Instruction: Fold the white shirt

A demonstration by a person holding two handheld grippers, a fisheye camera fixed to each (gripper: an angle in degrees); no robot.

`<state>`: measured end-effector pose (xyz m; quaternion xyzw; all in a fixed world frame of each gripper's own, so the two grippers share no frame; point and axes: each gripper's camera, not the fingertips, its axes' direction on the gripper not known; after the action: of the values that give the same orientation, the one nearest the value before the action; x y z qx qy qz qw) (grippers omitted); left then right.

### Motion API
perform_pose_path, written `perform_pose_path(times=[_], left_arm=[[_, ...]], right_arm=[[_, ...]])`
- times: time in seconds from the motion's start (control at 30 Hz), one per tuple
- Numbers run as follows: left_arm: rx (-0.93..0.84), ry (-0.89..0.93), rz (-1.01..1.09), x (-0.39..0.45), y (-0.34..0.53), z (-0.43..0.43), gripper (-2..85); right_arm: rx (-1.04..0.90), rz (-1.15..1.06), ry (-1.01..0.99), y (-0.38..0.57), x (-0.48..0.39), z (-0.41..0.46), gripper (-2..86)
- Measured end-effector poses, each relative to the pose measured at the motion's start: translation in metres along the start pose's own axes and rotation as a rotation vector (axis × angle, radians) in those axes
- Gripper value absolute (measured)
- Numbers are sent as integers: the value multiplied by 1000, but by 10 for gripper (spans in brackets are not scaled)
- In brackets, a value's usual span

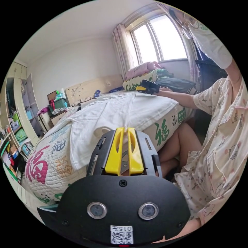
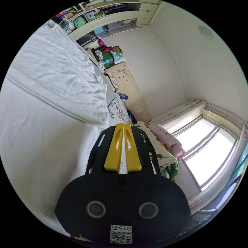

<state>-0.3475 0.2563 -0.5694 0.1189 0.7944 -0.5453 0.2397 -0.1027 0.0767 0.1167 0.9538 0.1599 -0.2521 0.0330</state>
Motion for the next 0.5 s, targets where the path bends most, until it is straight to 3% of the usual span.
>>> perform_pose_path(times=[0.07, 0.2, 0.27, 0.33, 0.43, 0.5], left_arm=[[34, 37, -26, -12, -22, -20, 30], [288, 39, -132, -72, -80, -98, 59], [366, -74, -311, -123, -111, -129, 75], [420, -188, -622, -212, -143, -159, 84], [540, -210, -935, -339, -153, -171, 91], [497, -206, -1070, -422, -161, -159, 104]], right_arm=[[4, -23, 27, 2, -8, 3, -10], [17, -63, 67, 7, -24, 8, -10], [13, -75, 67, 9, -29, 12, -10], [5, -74, 53, 11, -32, 17, -10], [-5, -76, 48, 13, -37, 24, -10], [-7, -76, 44, 14, -39, 27, -10]])
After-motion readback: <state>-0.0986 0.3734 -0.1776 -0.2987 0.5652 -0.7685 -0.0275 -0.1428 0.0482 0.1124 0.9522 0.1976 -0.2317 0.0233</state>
